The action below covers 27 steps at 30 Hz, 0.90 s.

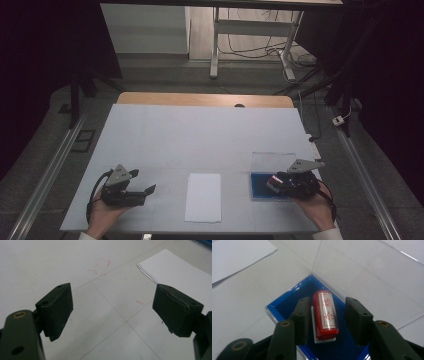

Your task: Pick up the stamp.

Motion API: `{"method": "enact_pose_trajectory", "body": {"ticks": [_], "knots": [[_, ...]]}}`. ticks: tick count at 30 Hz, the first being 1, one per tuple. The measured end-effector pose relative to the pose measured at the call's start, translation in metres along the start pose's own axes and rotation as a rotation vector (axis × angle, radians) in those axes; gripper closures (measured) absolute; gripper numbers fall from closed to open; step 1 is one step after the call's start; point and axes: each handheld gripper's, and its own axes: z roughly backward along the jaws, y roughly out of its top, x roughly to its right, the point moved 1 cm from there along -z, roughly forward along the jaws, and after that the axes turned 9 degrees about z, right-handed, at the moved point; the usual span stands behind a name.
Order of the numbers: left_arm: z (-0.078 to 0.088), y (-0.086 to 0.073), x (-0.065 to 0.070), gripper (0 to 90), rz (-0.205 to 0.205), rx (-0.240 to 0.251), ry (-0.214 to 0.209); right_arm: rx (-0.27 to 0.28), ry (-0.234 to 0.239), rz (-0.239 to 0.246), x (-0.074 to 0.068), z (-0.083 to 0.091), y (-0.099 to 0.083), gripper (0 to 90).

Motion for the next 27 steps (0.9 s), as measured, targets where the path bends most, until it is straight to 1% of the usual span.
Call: {"method": "enact_pose_trajectory", "body": {"ticks": [4, 7, 16, 21, 25, 27], "knots": [[-0.0002, -0.0004, -0.0003, 16.6, 0.001, -0.002, 0.002, -0.003, 0.012, 0.006, -0.0007, -0.0007, 0.0001, 66.0], [-0.0005, -0.0005, -0.0004, 16.6, 0.001, -0.003, 0.003, -0.004, 0.016, 0.012, -0.0004, -0.0011, -0.0001, 69.0], [0.0003, -0.0007, -0.0012, 16.6, 0.002, -0.001, 0.005, -0.008, 0.019, 0.014, -0.0007, -0.0004, 0.0003, 70.4], [0.0001, -0.0006, -0.0016, 16.7, 0.002, 0.0, 0.007, 0.002, 0.022, 0.012, -0.001, 0.0011, 0.0012, 70.4], [0.0003, -0.001, -0.0014, 16.7, 0.002, -0.001, 0.007, 0.029, 0.008, 0.003, -0.0004, 0.0065, 0.0024, 70.5], [0.0003, -0.001, -0.0013, 16.7, 0.001, 0.0, 0.007, 0.032, 0.002, 0.008, 0.0, 0.0075, 0.0026, 70.4]]}}
